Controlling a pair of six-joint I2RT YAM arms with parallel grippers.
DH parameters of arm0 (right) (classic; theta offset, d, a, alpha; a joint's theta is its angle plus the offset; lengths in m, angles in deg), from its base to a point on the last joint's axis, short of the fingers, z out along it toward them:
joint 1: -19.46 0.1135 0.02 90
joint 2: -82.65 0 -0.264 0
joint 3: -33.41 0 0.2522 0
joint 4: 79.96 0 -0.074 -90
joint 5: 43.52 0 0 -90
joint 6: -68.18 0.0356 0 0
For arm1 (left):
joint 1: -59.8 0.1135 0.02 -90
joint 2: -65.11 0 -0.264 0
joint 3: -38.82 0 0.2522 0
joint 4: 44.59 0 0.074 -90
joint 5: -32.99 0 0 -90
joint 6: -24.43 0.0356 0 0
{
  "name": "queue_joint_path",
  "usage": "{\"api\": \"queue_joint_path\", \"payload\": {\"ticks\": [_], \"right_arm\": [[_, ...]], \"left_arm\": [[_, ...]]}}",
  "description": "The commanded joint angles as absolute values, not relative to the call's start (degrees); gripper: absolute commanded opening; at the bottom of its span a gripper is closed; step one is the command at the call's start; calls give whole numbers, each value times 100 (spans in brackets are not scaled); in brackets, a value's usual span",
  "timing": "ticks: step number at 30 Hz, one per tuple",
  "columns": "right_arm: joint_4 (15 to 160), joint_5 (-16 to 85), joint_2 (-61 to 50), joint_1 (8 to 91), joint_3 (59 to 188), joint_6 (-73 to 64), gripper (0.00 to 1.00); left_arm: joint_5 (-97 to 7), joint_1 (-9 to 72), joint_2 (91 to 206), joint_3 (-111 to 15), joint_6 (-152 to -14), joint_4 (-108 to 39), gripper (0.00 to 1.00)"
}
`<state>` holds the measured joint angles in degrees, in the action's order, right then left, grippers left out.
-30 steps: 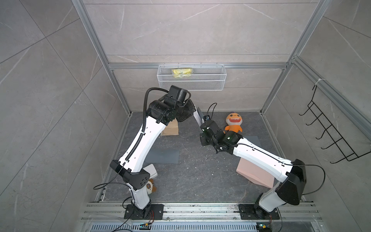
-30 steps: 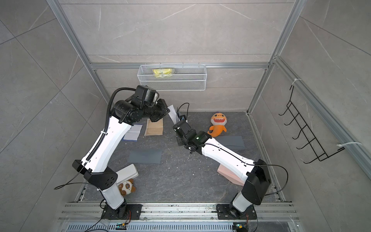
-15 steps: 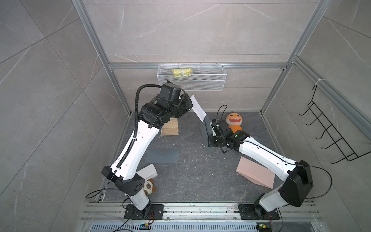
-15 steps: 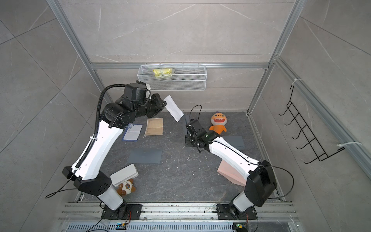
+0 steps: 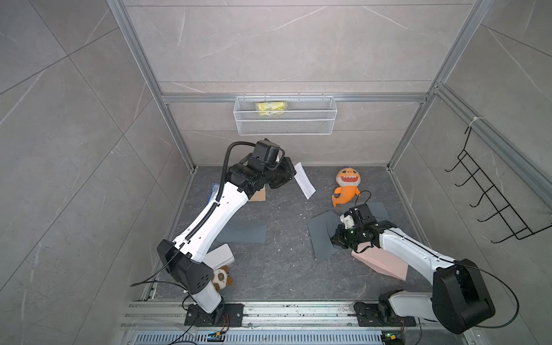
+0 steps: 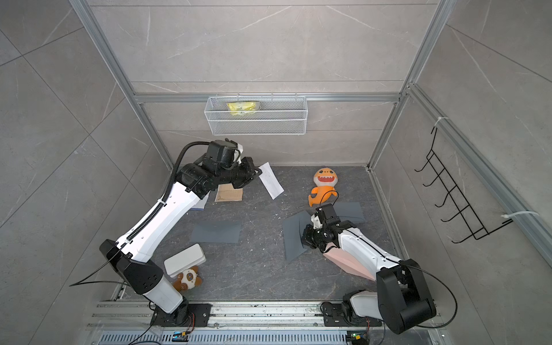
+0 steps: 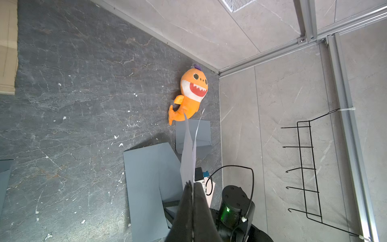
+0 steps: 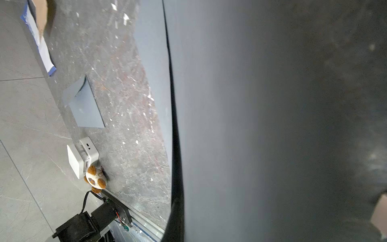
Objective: Take the letter paper out of the envelope
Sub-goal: Place the envelope at the center of the board, then unfold the letter paper.
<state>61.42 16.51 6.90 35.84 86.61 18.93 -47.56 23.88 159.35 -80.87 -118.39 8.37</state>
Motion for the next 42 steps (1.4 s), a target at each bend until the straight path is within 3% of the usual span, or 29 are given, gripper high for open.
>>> {"api": "queue_joint_path", "payload": {"ticks": [1,4,7,10,21,29,32,36,42], "right_arm": [[6678,982,774,3290,8284,1938,0],[6601,916,651,3022,8162,1607,1],[6315,1022,583,2898,8203,1280,17],[6049,1177,577,2848,8260,1135,26],[4886,2143,685,2833,8652,711,36],[4465,2607,1079,2833,9230,601,37],[4530,2579,1367,2848,9613,740,40],[4972,2318,1673,2850,10085,1452,52],[6075,1819,1673,2850,10484,3113,55]], "left_arm": [[-4467,2372,15558,-7781,-11713,321,0],[-4402,2368,15469,-7394,-11702,207,0],[-4365,2359,15385,-7065,-11696,114,0],[-4381,2346,15289,-6792,-11719,52,0],[-4370,2335,15202,-6364,-11771,-128,0],[-4157,2331,15337,-6391,-11775,-94,0],[-3993,2347,15485,-6590,-11766,40,0],[-3631,2451,15675,-6814,-12075,-20,0],[-3010,2814,16103,-7310,-13179,344,0]]}}
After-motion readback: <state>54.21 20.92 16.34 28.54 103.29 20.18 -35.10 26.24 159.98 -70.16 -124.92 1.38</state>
